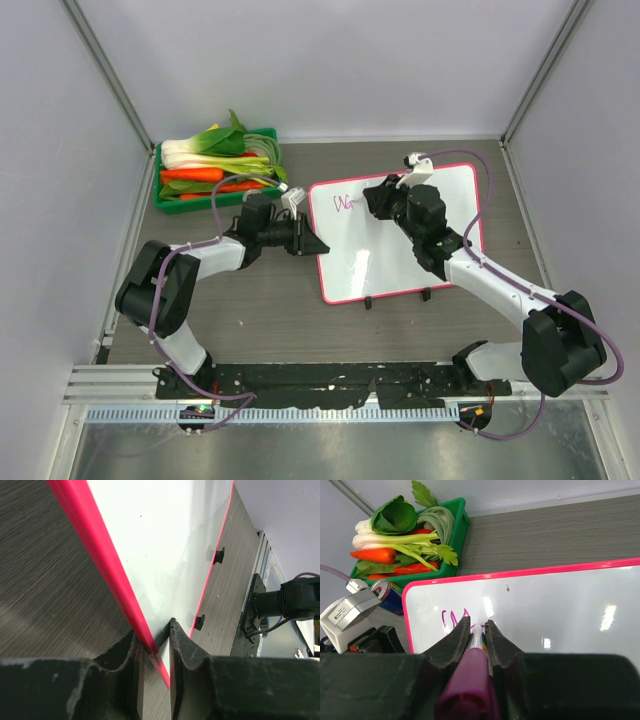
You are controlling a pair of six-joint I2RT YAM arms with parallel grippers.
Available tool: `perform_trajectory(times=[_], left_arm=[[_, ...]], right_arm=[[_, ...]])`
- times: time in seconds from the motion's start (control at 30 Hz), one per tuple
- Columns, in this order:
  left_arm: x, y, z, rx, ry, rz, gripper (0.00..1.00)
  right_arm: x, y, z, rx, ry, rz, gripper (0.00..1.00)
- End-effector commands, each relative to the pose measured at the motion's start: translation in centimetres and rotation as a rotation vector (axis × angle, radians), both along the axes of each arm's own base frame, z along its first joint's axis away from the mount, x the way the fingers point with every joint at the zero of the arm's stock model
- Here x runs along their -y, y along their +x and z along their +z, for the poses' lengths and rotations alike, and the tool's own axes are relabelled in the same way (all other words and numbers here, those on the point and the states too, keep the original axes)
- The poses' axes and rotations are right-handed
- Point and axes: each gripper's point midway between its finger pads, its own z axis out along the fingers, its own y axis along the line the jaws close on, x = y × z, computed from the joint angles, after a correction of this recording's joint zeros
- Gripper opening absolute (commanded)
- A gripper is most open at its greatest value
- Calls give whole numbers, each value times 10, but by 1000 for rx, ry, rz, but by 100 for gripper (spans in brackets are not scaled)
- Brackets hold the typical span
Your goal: Write a sentence on the whiteboard
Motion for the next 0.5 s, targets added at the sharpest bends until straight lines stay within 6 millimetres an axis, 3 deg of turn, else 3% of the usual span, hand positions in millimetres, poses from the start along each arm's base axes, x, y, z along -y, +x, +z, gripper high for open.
perform_trajectory(times=[0.0,0.23,0.47], left_arm=[[-5,-8,-35,9,118,-22,0],[-4,-9,-35,8,117,-25,0],[-4,-9,-36,7,119,-26,0]], right_arm=[[8,7,2,12,-6,-51,1],[20,9,10,27,-27,-111,1],[21,6,2,10,-37,-106,1]])
